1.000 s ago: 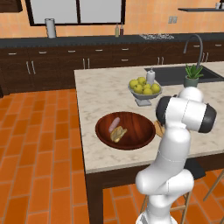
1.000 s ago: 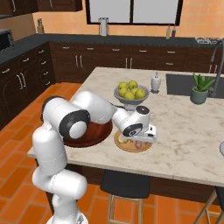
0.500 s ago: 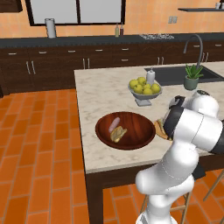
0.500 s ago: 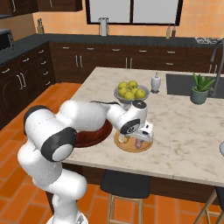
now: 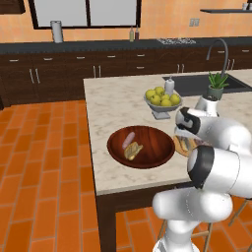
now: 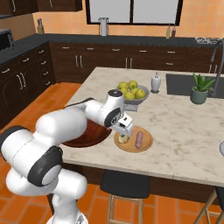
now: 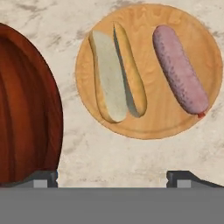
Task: Place one bun and one sausage from the bowl on each plate.
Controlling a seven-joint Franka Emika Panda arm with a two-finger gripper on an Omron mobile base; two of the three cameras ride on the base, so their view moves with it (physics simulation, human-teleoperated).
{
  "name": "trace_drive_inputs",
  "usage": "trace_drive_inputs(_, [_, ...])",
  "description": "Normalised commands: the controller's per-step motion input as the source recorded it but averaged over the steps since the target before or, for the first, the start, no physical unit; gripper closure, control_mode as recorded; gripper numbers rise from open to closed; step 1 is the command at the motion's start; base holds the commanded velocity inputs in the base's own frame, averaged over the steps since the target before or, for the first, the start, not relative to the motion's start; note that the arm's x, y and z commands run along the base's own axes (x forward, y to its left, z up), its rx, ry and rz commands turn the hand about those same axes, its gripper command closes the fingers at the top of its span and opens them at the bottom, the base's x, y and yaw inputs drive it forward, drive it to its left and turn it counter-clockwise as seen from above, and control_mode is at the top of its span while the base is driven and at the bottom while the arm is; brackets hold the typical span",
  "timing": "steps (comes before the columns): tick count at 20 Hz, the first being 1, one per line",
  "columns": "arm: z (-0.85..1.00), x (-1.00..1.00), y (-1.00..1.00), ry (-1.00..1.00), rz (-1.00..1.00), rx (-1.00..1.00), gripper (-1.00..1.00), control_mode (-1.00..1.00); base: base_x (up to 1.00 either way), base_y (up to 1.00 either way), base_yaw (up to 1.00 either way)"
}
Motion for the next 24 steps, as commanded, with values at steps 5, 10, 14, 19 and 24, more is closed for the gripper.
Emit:
trace_drive_inputs(5, [0.07, 0.02, 0.80, 0.22, -0.04, 0.05, -1.00, -1.00, 0.00, 0.00, 0.00])
trace_drive_inputs(10, [0.00, 0.10, 0.57, 0.17, -0.04, 0.13, -1.00, -1.00, 0.00, 0.00, 0.00])
trace_drive_inputs(14, [-0.04, 0.08, 0.41, 0.09, -0.02, 0.25, -1.00, -1.00, 0.00, 0.00, 0.00])
trace_drive_inputs(19, [-0.09, 0.02, 0.56, 0.01, -0.05, 0.15, -1.00, -1.00, 0.00, 0.00, 0.00])
trace_drive_inputs(24, [-0.28, 0.13, 0.75, -0.08, -0.09, 0.00, -1.00, -1.00, 0.00, 0.00, 0.00])
